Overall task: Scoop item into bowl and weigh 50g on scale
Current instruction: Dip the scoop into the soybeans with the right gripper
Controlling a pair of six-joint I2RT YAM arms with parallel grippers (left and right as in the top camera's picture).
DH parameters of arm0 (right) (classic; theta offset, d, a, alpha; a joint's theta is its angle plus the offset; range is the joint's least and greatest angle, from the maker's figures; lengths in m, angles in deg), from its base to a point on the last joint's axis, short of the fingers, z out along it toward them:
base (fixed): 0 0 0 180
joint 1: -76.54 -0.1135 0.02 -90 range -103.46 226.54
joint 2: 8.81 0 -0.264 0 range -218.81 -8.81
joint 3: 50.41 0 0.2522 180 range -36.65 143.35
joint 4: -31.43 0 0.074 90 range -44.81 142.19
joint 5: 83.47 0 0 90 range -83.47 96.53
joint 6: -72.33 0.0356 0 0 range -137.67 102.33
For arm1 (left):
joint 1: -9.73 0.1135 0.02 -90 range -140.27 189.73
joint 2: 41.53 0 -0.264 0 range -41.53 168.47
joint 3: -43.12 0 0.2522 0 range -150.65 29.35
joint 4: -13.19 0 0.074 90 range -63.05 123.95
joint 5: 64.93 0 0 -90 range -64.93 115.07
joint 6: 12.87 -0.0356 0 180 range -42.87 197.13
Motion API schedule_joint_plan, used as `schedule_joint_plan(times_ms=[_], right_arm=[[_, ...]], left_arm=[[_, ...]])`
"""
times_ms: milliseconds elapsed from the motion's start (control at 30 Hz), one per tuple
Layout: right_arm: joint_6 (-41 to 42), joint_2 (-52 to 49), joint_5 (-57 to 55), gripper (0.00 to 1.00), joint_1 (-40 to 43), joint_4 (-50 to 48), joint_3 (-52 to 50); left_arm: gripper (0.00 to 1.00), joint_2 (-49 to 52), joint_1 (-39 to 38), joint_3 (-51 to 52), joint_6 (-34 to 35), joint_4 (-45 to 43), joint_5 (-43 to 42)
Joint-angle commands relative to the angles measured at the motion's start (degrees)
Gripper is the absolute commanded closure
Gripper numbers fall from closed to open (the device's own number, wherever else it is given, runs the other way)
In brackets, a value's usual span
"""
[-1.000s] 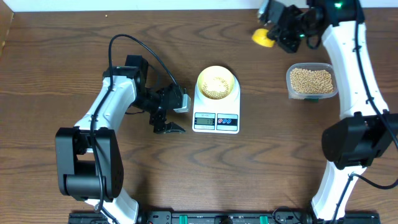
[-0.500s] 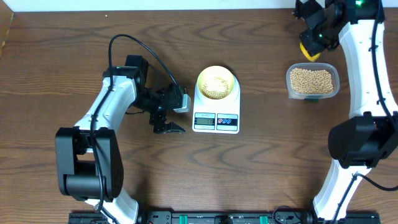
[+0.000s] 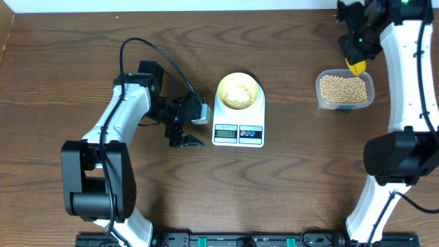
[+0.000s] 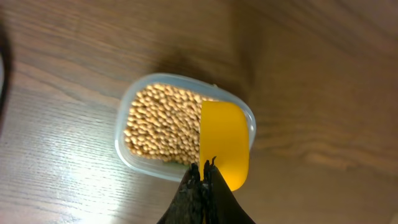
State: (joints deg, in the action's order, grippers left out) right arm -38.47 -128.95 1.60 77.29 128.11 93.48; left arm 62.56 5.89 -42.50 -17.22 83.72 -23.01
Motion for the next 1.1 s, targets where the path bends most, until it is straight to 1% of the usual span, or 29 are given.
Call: schedule_joint_plan(times_ms=[0,200,467,633,733,1067], right_arm=[[6.14,-0.07,-0.44,0.99,2.03,0.87,0.74],[7.56,-2.73,4.74,0.99,3.87,2.47,0.26],[7.96,-5.88,4.87,0.99,4.57,2.45,-1.66],[7.93,-7.54,4.90,0.99,5.01,0.35,-4.42],[7.93,-8.15,5.40,0.99,5.66,-2.51,-6.64],[7.91,-8.46,22.69,0.99,8.92,-7.41,-10.56]], left_arm=[[0.02,-0.35,0.13,0.13,-0.50,0.31,-0.33],[0.02,-0.35,0.13,0.13,-0.50,0.31,-0.33],[0.02,-0.35,0.13,0.13,-0.50,0.31,-0.33],[0.02,-0.35,0.13,0.13,-0.50,0.31,-0.33],[0.02,-0.35,0.13,0.13,-0.50,0.31,-0.33],[0.02,-0.35,0.13,0.13,-0.50,0.31,-0.33]])
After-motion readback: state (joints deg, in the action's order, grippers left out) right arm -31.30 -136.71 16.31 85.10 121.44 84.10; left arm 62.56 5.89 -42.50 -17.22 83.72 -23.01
